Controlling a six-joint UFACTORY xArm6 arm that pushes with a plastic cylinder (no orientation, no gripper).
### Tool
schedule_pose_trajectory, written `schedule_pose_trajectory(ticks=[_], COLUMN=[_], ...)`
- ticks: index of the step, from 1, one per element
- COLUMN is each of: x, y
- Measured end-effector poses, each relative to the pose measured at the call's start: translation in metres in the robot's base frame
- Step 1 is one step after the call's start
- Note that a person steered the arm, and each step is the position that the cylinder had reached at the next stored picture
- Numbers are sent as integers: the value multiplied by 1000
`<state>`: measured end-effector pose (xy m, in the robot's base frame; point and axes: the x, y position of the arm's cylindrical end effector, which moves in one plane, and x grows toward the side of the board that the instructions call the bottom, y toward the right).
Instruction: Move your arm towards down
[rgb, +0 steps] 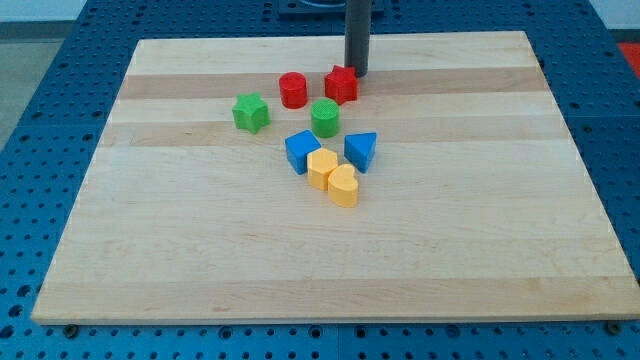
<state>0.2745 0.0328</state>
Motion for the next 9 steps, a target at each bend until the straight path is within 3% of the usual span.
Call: schedule_pose_trajectory(ticks=[3, 5, 9], x=[7, 14, 154], y=[12, 68, 68])
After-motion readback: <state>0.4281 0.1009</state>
